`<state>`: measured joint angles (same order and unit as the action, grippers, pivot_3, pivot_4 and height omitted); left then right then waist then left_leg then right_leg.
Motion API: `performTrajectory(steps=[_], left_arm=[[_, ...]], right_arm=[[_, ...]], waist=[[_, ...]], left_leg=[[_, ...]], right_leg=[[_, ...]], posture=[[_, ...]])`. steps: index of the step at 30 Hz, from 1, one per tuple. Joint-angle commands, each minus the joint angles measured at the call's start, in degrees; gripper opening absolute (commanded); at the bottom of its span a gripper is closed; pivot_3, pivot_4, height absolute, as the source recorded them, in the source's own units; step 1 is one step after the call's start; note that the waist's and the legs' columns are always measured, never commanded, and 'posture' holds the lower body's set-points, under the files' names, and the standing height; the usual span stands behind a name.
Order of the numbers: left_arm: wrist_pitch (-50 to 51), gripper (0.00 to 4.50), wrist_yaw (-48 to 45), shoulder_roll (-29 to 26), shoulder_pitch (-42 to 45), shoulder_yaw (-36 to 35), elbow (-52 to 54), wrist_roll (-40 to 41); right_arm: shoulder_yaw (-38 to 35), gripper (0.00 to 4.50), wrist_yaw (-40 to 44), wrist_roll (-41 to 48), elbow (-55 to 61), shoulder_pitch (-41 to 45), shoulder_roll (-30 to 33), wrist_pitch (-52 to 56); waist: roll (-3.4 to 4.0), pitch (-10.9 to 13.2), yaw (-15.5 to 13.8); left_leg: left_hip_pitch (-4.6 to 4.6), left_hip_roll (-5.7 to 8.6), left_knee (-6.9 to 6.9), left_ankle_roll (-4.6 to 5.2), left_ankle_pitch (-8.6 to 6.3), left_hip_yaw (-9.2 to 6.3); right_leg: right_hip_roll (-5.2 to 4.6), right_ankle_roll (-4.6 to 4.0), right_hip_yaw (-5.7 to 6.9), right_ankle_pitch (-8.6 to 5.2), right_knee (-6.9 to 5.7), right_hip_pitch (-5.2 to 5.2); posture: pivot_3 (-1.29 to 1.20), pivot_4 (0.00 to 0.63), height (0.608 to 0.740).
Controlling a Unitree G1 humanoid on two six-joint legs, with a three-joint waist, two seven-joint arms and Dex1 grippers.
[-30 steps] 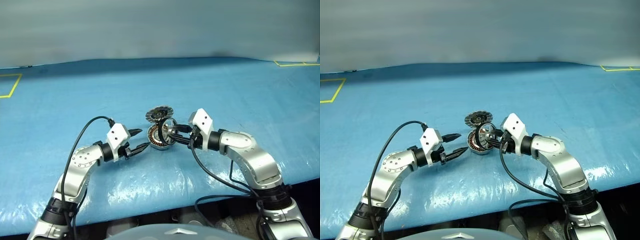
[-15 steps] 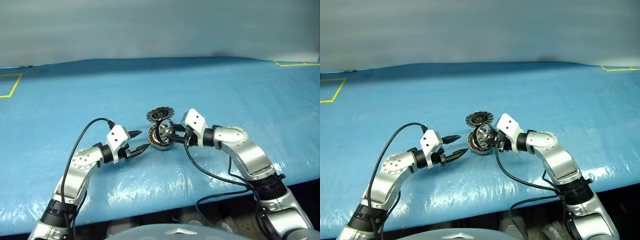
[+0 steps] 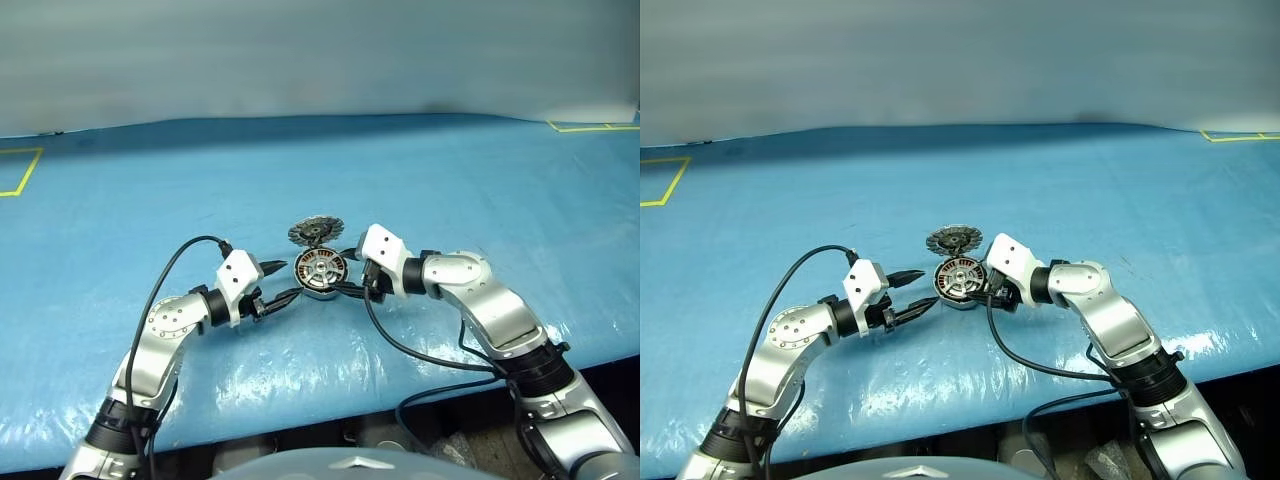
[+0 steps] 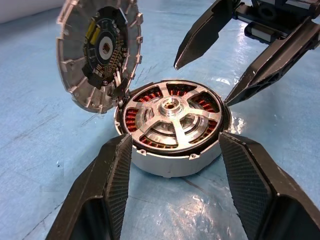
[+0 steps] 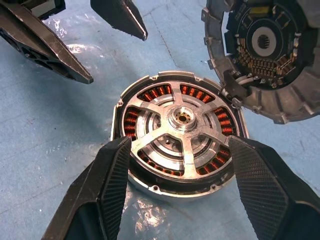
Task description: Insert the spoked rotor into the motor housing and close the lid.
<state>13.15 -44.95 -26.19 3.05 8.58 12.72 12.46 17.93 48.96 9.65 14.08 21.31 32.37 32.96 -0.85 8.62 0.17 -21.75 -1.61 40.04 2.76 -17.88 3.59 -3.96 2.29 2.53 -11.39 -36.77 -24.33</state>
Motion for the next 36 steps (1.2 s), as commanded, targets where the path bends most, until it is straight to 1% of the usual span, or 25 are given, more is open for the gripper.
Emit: performTrajectory(steps=[1, 4, 6, 7, 11, 15, 16, 19, 22, 25, 28, 32, 36], left_arm=[[-1.01, 2.93, 0.24, 0.25, 0.27, 0.02, 1.47, 0.27], [-0.99, 2.93, 0.18, 0.18, 0.11, -0.13, 1.63, 0.37], [-1.0, 2.93, 0.17, 0.11, 0.08, -0.25, 1.69, 0.4], [-1.0, 2.93, 0.17, 0.08, 0.08, -0.32, 1.67, 0.43], [-1.06, 2.93, 0.3, -0.03, 0.25, -0.57, 1.5, 0.33], [-0.91, 2.93, 0.21, 0.05, 0.31, -0.19, 1.63, 0.27], [-0.87, 2.93, 0.2, 0.06, 0.29, -0.11, 1.67, 0.25], [-0.85, 2.93, 0.09, 0.11, 0.4, 0.15, 1.61, 0.15], [-0.94, 2.93, 0.11, 0.22, 0.62, 0.27, 1.43, 0.03], [-0.97, 2.93, 0.04, 0.21, 0.65, 0.39, 1.5, -0.03], [-0.98, 2.93, 0.12, 0.24, 0.46, 0.28, 1.52, 0.05], [-0.83, 2.93, 0.39, 0.25, 0.3, 0.09, 1.76, 0.1], [-0.78, 2.93, 0.51, 0.32, 0.24, 0.0, 1.87, 0.23]], right_arm=[[-2.56, 3.29, 0.19, 1.63, 2.63, 0.84, -0.2, -0.78], [-3.95, 3.29, -0.02, 4.0, 3.48, 0.42, -1.61, -0.34], [-4.13, 2.9, -0.95, 3.97, 3.17, 0.18, -2.47, -0.99], [-4.1, 2.65, -1.18, 3.91, 2.95, 0.07, -2.7, -1.17], [-3.21, 1.39, -2.94, 3.01, 0.98, -0.68, -4.55, -1.81], [-2.36, 0.04, -6.44, 0.7, -1.0, -0.75, -6.98, -3.06], [-1.79, 0.04, -7.29, -0.68, -1.49, -0.51, -7.1, -3.63], [-1.59, 0.04, -7.35, -0.14, -2.69, -0.48, -8.47, -2.84], [-0.34, 0.04, -7.79, -1.42, -4.35, -0.7, -8.89, -3.11], [1.5, 0.04, -7.05, -2.67, -5.18, -1.34, -8.09, -2.95], [4.18, 0.04, -7.26, -6.08, -7.49, -2.66, -6.56, -3.76], [2.37, 0.04, -9.62, -6.08, -9.03, -3.59, -7.84, -3.23], [0.22, 0.04, -8.08, -2.49, -6.26, -5.04, -8.2, -1.99]], waist=[[0.0, 0.0, 0.0], [0.0, 0.0, 0.0], [0.0, 0.0, 0.02], [0.0, 0.0, 0.02], [0.01, 0.01, 0.07], [0.02, 0.01, 0.13], [0.02, 0.01, 0.16], [0.02, 0.01, 0.2], [0.02, 0.01, 0.25], [0.02, 0.01, 0.3], [0.02, -0.02, 0.35], [0.0, -0.05, 0.35], [-0.03, -0.08, 0.26]], left_leg=[[0.0, 0.0, 0.0, 0.0, 0.0, 0.0], [0.0, 0.0, 0.0, 0.0, 0.0, 0.0], [0.0, -0.01, 0.0, 0.0, 0.0, 0.0], [0.0, -0.01, 0.0, 0.0, 0.0, 0.0], [0.0, 0.0, 0.0, 0.0, 0.0, 0.0], [-0.01, 0.0, -0.01, 0.0, 0.0, 0.0], [-0.01, 0.0, -0.01, 0.0, 0.0, 0.0], [-0.01, 0.0, -0.01, -0.01, 0.0, 0.01], [-0.01, 0.0, -0.02, -0.01, 0.01, 0.01], [-0.02, 0.0, -0.02, -0.01, 0.0, 0.01], [-0.01, -0.01, -0.02, -0.01, 0.01, 0.01], [0.08, -0.01, -0.01, -0.01, 0.01, 0.0], [0.12, 0.0, -0.01, -0.02, 0.01, -0.02]], right_leg=[[0.0, 0.0, 0.0, 0.0, 0.0, 0.0], [0.0, -0.01, 0.0, 0.0, 0.0, -0.01], [0.0, 0.01, 0.0, 0.01, 0.0, -0.01], [0.0, 0.01, 0.01, 0.01, 0.0, -0.01], [0.0, 0.0, 0.0, 0.0, 0.0, -0.01], [0.0, 0.0, 0.0, 0.0, 0.0, -0.02], [0.0, 0.01, 0.0, 0.0, 0.0, -0.02], [0.0, -0.02, 0.0, -0.01, 0.0, -0.02], [0.0, 0.01, 0.0, 0.0, 0.0, -0.03], [0.0, 0.0, -0.01, 0.0, 0.0, -0.03], [0.0, 0.0, 0.0, 0.0, 0.0, -0.02], [0.0, -0.08, 0.0, -0.05, -0.01, 0.08], [-0.01, -0.07, 0.0, -0.05, -0.01, 0.13]], posture=[[0.0, 0.15, 0.74], [0.0, 0.15, 0.74], [0.0, 0.15, 0.74], [0.0, 0.15, 0.74], [0.0, 0.15, 0.74], [0.0, 0.15, 0.74], [0.0, 0.15, 0.74], [0.0, 0.15, 0.74], [0.0, 0.15, 0.74], [0.0, 0.15, 0.74], [0.0, 0.15, 0.74], [0.0, 0.15, 0.74], [0.0, 0.15, 0.74]])
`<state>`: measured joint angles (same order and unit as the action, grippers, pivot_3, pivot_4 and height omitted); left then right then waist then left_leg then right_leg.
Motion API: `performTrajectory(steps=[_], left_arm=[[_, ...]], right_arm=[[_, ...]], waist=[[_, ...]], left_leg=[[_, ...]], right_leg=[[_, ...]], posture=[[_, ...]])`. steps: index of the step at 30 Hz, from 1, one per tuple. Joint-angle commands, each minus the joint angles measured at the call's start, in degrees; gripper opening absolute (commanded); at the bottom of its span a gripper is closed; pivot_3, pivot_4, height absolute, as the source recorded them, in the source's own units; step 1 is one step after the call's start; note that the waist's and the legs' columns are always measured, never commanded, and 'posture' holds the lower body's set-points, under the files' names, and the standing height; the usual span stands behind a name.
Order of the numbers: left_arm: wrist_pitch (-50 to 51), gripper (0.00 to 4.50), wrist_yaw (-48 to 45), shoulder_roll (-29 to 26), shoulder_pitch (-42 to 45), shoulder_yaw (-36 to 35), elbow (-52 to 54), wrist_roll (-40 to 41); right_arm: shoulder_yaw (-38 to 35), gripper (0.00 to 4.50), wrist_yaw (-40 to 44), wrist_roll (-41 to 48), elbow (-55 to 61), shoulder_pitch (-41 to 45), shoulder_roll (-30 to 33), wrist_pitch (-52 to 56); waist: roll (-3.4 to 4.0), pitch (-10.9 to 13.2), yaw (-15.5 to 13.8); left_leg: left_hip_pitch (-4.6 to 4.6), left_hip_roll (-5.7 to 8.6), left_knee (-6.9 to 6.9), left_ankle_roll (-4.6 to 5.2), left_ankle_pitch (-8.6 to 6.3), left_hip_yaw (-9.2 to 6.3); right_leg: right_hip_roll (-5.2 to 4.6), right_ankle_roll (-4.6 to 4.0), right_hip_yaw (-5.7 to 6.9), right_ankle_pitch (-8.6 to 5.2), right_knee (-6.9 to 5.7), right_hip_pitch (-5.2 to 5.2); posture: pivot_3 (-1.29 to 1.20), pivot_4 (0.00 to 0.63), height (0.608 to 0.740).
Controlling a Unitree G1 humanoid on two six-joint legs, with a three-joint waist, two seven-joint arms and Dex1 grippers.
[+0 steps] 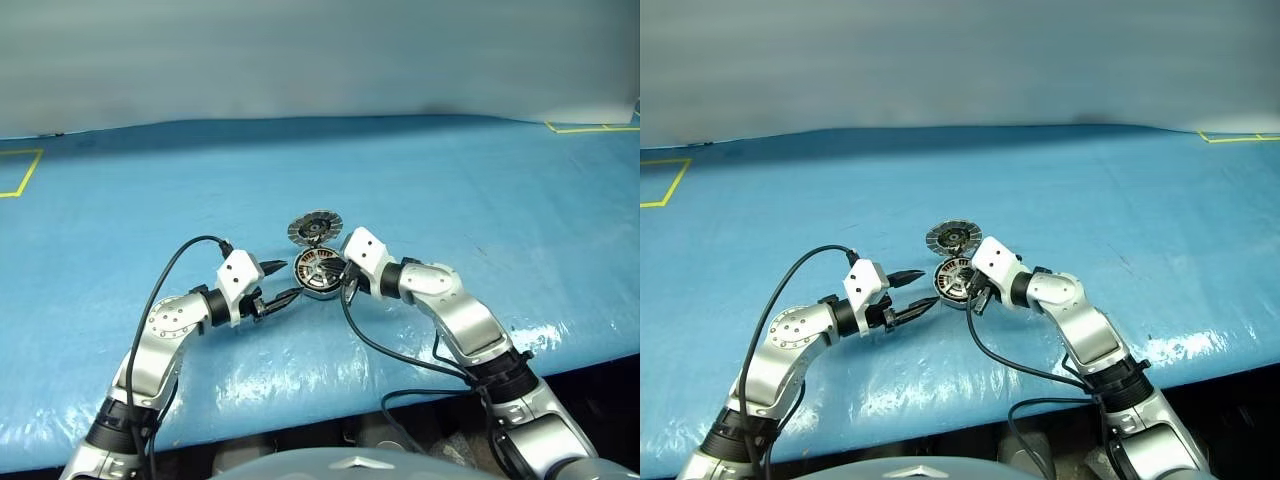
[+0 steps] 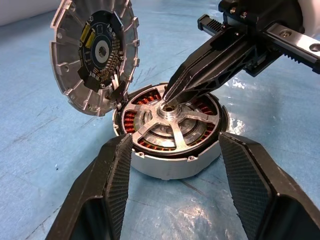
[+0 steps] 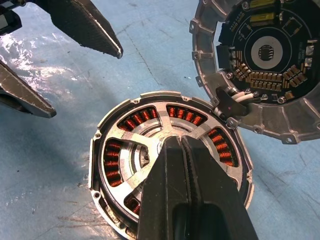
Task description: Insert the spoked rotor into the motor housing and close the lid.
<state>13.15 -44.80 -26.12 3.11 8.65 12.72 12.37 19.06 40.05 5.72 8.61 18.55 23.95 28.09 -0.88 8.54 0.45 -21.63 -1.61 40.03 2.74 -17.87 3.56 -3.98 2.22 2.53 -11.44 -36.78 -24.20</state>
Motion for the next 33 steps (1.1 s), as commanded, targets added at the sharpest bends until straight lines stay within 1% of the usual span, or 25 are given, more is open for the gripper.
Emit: performTrajectory(steps=[1, 3, 5, 7, 9, 11, 15, 18, 23, 27, 30, 33], left_arm=[[-0.8, 2.93, 0.4, 0.28, 0.1, 0.01, 1.91, 0.29], [-0.78, 2.93, 0.41, 0.27, -0.04, 0.18, 1.99, 0.26], [-0.73, 2.93, 0.34, 0.25, -0.02, 0.21, 1.98, 0.36], [-0.7, 2.93, 0.26, 0.22, 0.14, 0.21, 1.82, 0.41], [-0.88, 2.93, 0.24, 0.24, 0.37, 0.27, 1.55, 0.27], [-0.84, 2.93, 0.21, 0.4, 0.76, 0.39, 1.35, 0.28], [-0.95, 2.93, 0.07, 0.46, 1.0, 0.57, 1.14, 0.24], [-0.89, 2.93, 0.07, 0.45, 0.98, 0.62, 1.18, 0.38], [-0.87, 2.93, 0.11, 0.57, 1.19, 0.76, 0.94, 0.45], [-0.91, 2.93, 0.32, 0.69, 1.26, 0.8, 0.94, 0.35], [-0.9, 2.93, 0.41, 0.57, 0.98, 0.56, 1.25, 0.47], [-0.92, 2.93, 0.67, 0.41, 0.65, -0.01, 1.39, 0.6]], right_arm=[[-1.67, 0.04, 1.36, 2.76, 0.13, -2.69, 0.09, 3.04], [-3.81, 0.04, 2.34, 6.32, 2.17, -3.41, -0.63, 4.23], [-4.93, 0.04, 2.29, 7.69, 2.82, -3.65, -0.83, 4.96], [-4.97, 0.04, 1.53, 7.03, 2.04, -3.67, -0.57, 5.37], [-2.66, 0.04, -0.27, 3.12, 0.07, -3.46, 0.27, 4.5], [-2.73, 0.04, -1.39, 2.73, -0.57, -3.14, -0.72, 3.55], [-6.73, 0.04, -0.51, 8.82, 3.11, -2.21, -4.27, 3.56], [-9.16, 0.04, 0.44, 12.82, 5.5, -1.14, -5.67, 4.62], [-5.73, 0.04, -0.55, 8.57, 2.92, 0.94, -4.56, 3.53], [-1.04, 0.04, -4.1, 0.82, -5.23, 3.08, -4.24, 1.62], [0.71, 0.04, -2.98, -0.43, -6.15, 2.66, -3.91, 0.79], [0.42, 0.04, -2.38, 0.02, -5.88, 2.0, -4.39, 0.48]], waist=[[0.0, 0.0, -0.03], [0.0, 0.0, -0.02], [0.01, 0.01, 0.01], [0.04, 0.04, 0.04], [0.05, 0.04, 0.12], [0.05, 0.03, 0.15], [0.05, 0.05, 0.19], [0.09, 0.08, 0.18], [0.09, 0.08, 0.17], [0.1, 0.09, 0.18], [0.1, 0.08, 0.19], [0.1, 0.08, 0.18]], left_leg=[[0.0, 0.0, 0.0, 0.0, 0.0, -0.01], [0.0, 0.01, 0.0, 0.0, 0.0, -0.01], [-0.02, 0.0, -0.01, 0.01, -0.01, -0.01], [-0.04, 0.0, -0.01, 0.02, -0.01, -0.01], [-0.07, 0.0, -0.02, 0.02, -0.01, 0.01], [-0.06, 0.0, -0.01, 0.01, -0.01, 0.01], [-0.06, -0.02, -0.01, -0.02, 0.01, 0.0], [-0.08, -0.04, -0.03, -0.03, 0.01, 0.0], [-0.15, -0.02, -0.04, 0.0, 0.0, 0.0], [-0.17, -0.01, -0.05, 0.0, 0.0, 0.04], [-0.17, -0.01, -0.05, -0.01, 0.0, 0.05], [-0.17, -0.02, -0.05, -0.01, 0.0, 0.03]], right_leg=[[0.0, 0.0, 0.01, 0.0, 0.0, 0.0], [-0.01, 0.0, 0.0, 0.0, 0.0, 0.0], [-0.01, -0.01, 0.01, 0.0, 0.0, -0.03], [-0.01, -0.01, 0.01, 0.0, 0.0, -0.06], [-0.01, -0.01, -0.01, 0.0, 0.0, -0.1], [0.0, -0.02, 0.0, -0.01, -0.01, -0.09], [0.02, -0.01, -0.01, 0.0, -0.02, -0.1], [0.06, 0.06, -0.03, 0.04, -0.03, -0.15], [0.03, 0.07, -0.01, 0.05, -0.01, -0.2], [0.03, 0.03, -0.01, 0.03, 0.01, -0.22], [0.03, 0.02, -0.02, 0.02, 0.0, -0.22], [0.03, 0.06, -0.01, 0.04, 0.0, -0.21]], posture=[[0.0, 0.15, 0.74], [0.0, 0.15, 0.74], [0.0, 0.15, 0.74], [0.0, 0.15, 0.74], [0.0, 0.15, 0.74], [0.0, 0.15, 0.74], [0.0, 0.15, 0.74], [0.0, 0.15, 0.74], [0.0, 0.15, 0.74], [0.0, 0.15, 0.74], [0.0, 0.15, 0.74], [0.0, 0.15, 0.74]])
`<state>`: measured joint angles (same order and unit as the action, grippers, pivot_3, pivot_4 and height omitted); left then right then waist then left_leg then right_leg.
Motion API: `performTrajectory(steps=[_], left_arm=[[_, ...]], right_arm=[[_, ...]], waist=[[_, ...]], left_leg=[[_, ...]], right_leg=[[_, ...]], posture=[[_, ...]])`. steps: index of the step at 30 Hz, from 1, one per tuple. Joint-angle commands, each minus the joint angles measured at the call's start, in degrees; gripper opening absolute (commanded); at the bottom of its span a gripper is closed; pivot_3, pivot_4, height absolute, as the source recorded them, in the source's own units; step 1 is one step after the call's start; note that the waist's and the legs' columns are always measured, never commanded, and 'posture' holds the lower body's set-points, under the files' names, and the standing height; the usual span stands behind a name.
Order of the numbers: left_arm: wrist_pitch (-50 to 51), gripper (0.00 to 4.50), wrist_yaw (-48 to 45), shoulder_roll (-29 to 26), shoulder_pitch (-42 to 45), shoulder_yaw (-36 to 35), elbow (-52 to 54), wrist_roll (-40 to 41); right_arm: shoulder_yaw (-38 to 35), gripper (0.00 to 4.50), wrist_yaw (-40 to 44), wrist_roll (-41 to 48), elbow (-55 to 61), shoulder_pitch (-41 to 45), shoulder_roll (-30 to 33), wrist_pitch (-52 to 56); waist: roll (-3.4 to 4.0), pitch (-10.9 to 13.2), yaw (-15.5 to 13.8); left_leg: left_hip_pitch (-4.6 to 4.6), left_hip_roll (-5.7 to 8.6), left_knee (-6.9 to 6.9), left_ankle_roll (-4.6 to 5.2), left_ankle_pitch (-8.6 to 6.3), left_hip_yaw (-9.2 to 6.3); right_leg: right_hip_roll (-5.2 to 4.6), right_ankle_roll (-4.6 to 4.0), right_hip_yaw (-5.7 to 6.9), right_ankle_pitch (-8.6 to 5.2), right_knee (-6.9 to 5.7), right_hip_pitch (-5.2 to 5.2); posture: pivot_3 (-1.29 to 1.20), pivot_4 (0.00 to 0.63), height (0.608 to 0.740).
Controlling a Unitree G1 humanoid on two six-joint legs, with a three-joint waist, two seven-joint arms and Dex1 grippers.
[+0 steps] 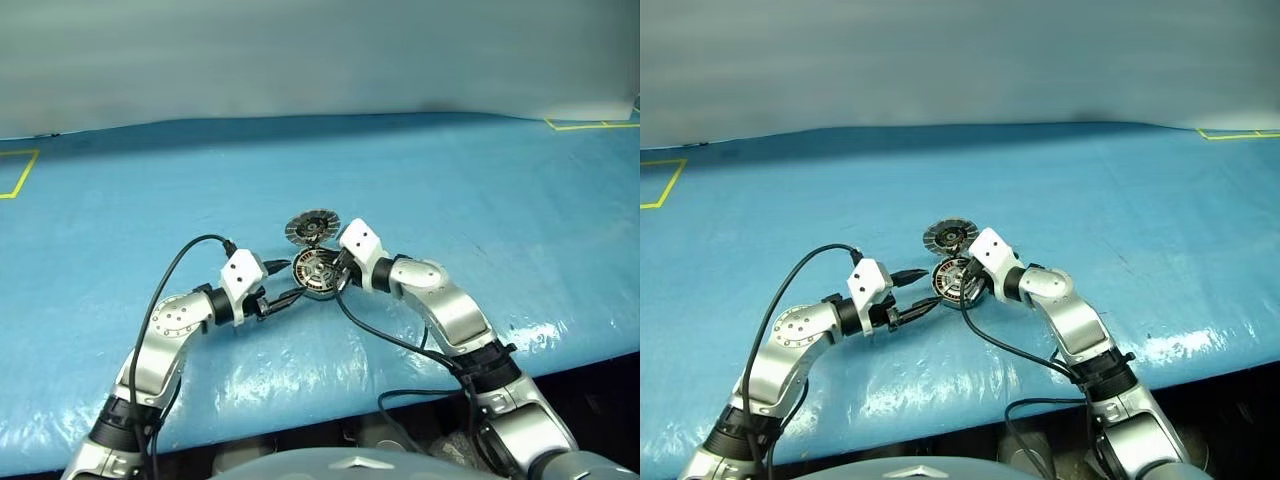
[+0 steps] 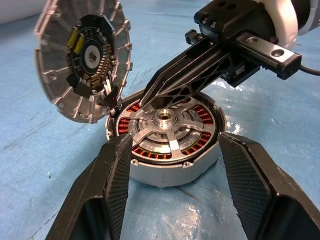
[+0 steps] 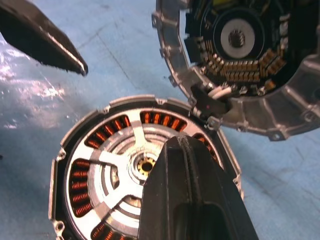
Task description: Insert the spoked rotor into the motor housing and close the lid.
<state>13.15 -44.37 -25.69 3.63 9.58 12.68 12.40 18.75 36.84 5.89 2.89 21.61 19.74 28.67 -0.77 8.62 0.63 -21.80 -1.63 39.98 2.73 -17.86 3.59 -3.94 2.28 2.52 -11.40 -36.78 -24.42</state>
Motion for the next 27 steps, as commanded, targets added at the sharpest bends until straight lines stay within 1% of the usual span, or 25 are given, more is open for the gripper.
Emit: performTrajectory(steps=[1, 3, 9, 14, 17, 20, 25, 27], left_arm=[[-0.89, 2.93, 0.27, -0.1, 0.04, -1.16, 1.52, 0.74], [-0.37, 2.93, 0.57, 0.15, -0.02, -2.15, 1.81, 1.89], [0.27, 2.93, 1.77, 0.16, 2.12, -5.9, 0.55, 4.02], [2.05, 2.93, 2.41, 1.13, 5.62, -10.18, -0.15, 8.56], [2.7, 2.93, 1.86, 1.13, 8.78, -12.05, -1.62, 10.96], [2.09, 2.93, 1.03, 1.06, 12.42, -12.02, -4.9, 10.76], [1.95, 2.93, -0.44, 2.89, 19.34, -11.95, -12.35, 11.71], [1.04, 2.53, -0.8, 4.01, 23.1, -11.37, -17.56, 10.68]], right_arm=[[0.99, 0.04, 1.21, -0.37, 0.06, -1.22, 0.08, -0.35], [0.86, 0.04, 2.01, 0.17, 0.61, -1.62, 0.08, -0.44], [-0.91, 0.04, 1.02, 0.92, 1.5, -2.41, -1.29, -1.57], [-4.42, 0.04, 1.87, 5.26, 7.56, -4.29, -2.65, -0.64], [-6.13, 0.04, 3.46, 9.29, 13.85, -6.59, -1.59, 1.57], [-7.71, 0.04, 4.09, 13.11, 19.92, -9.02, -0.43, 3.86], [-7.26, 0.04, 3.42, 13.84, 25.11, -12.14, 2.6, 6.33], [-6.4, 0.0, 3.93, 14.31, 27.29, -14.06, 4.24, 7.5]], waist=[[0.0, 0.0, 0.0], [0.0, 0.0, 0.01], [-0.01, 0.0, 0.0], [0.0, 0.01, 0.03], [0.01, 0.04, -0.04], [0.0, 0.03, -0.2], [-0.03, 0.04, -0.33], [-0.05, 0.05, -0.35]], left_leg=[[0.0, 0.0, 0.0, 0.0, 0.0, 0.0], [0.0, 0.0, 0.0, 0.0, 0.0, 0.0], [0.0, -0.02, -0.01, -0.01, 0.0, -0.02], [-0.02, -0.01, -0.01, -0.01, 0.0, -0.02], [-0.05, -0.01, -0.03, -0.03, 0.02, -0.03], [-0.06, 0.03, -0.02, -0.04, 0.02, -0.08], [-0.06, 0.17, -0.01, -0.04, 0.02, -0.06], [-0.06, 0.19, -0.01, -0.16, 0.09, -0.05]], right_leg=[[0.0, 0.02, 0.01, 0.01, 0.0, 0.0], [0.0, 0.02, 0.0, 0.01, 0.0, 0.0], [0.01, 0.02, 0.03, 0.01, 0.0, 0.0], [0.01, 0.14, 0.03, 0.08, 0.01, -0.01], [0.01, 0.16, 0.04, 0.09, 0.01, -0.04], [0.0, 0.2, 0.08, 0.11, 0.04, 0.01], [0.0, 0.25, 0.08, 0.14, 0.07, 0.03], [0.01, 0.25, 0.07, 0.14, 0.08, 0.03]], posture=[[0.0, 0.15, 0.74], [0.0, 0.15, 0.74], [0.0, 0.15, 0.74], [0.0, 0.15, 0.74], [0.0, 0.15, 0.74], [0.0, 0.15, 0.74], [0.0, 0.15, 0.74], [0.0, 0.15, 0.74]])
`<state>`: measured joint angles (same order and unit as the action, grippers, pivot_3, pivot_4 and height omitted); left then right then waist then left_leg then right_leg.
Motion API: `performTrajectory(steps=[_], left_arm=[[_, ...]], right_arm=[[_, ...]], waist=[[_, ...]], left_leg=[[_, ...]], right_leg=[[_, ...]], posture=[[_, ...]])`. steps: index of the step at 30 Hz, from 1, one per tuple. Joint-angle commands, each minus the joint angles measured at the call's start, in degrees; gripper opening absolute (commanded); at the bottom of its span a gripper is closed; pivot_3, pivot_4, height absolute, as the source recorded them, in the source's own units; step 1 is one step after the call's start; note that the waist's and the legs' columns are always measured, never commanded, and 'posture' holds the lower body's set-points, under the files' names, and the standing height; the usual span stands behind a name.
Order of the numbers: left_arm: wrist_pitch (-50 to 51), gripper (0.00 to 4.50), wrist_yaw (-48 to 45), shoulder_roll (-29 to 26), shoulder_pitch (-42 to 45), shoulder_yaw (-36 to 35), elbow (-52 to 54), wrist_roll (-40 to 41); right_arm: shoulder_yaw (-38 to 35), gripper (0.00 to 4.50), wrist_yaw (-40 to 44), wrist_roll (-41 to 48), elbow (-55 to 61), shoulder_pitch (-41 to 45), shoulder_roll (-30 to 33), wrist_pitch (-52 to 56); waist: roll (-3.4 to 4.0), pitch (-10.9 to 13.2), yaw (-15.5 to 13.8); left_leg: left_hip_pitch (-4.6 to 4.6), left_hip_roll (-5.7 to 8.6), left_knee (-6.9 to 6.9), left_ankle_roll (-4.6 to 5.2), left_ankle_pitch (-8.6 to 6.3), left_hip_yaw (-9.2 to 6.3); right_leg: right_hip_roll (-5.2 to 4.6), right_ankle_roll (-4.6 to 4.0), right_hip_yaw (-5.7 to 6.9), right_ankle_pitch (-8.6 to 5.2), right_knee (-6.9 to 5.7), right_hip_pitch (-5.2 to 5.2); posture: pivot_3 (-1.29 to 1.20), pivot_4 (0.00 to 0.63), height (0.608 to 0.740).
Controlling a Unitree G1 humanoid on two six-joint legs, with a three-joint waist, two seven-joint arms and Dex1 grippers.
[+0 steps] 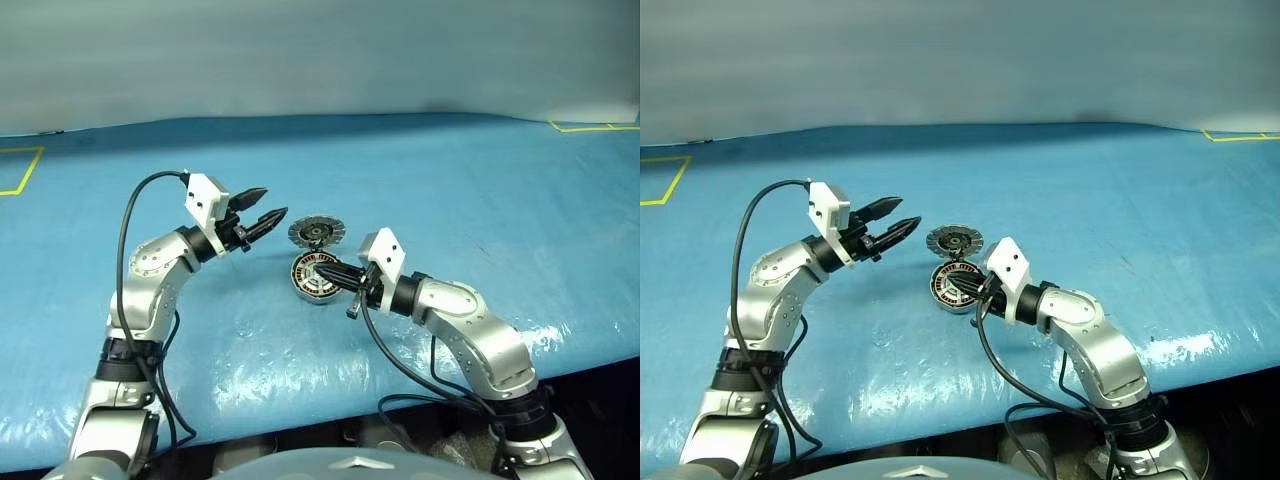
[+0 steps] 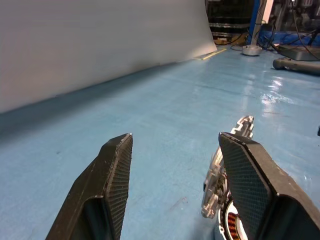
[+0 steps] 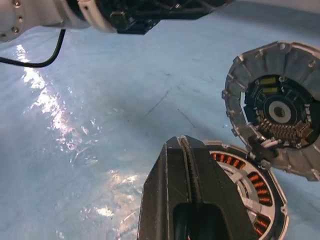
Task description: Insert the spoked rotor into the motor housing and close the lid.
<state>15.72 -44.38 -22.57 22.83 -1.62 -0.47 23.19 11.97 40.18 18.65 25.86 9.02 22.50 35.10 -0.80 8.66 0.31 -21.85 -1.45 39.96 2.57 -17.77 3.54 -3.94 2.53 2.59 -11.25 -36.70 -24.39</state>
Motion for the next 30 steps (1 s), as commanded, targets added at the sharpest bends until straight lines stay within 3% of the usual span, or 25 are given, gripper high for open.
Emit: performTrajectory(steps=[1, 8, 20, 30], left_arm=[[-1.92, 2.3, -2.24, 1.36, 6.34, 0.87, -7.61, -0.71], [-8.48, 0.05, -13.36, 3.58, 16.15, 7.07, -20.94, -4.67], [-18.51, 0.05, -22.64, 2.16, 18.48, 17.0, -26.39, -16.11], [-19.48, 0.05, -25.78, -0.12, 9.83, 20.98, -15.78, -17.65]], right_arm=[[0.69, 0.0, 0.54, 1.43, 5.38, -2.6, 2.34, 1.4], [-0.41, 0.0, -2.32, 1.96, 9.41, -6.76, 4.02, 3.06], [-1.74, 0.0, -4.91, 2.72, 13.42, -9.89, 6.2, 4.1], [-2.2, 0.0, -6.12, 2.42, 14.38, -10.05, 8.14, 4.48]], waist=[[-0.03, 0.01, -0.06], [-0.09, 0.05, 0.01], [-0.1, 0.05, 0.15], [-0.1, 0.05, 0.13]], left_leg=[[0.0, 0.11, 0.0, -0.01, 0.01, 0.0], [-0.04, 0.14, 0.0, 0.01, -0.01, 0.01], [-0.09, 0.12, 0.01, 0.18, -0.1, -0.01], [-0.09, -0.06, 0.07, 0.2, -0.11, -0.01]], right_leg=[[0.03, 0.0, 0.02, 0.0, 0.01, 0.0], [0.06, 0.02, 0.0, 0.01, 0.08, -0.01], [0.06, 0.04, 0.0, 0.02, 0.12, -0.02], [0.05, 0.04, -0.02, 0.02, 0.06, -0.03]], posture=[[0.0, 0.15, 0.74], [0.0, 0.15, 0.74], [0.0, 0.15, 0.74], [0.0, 0.15, 0.74]])
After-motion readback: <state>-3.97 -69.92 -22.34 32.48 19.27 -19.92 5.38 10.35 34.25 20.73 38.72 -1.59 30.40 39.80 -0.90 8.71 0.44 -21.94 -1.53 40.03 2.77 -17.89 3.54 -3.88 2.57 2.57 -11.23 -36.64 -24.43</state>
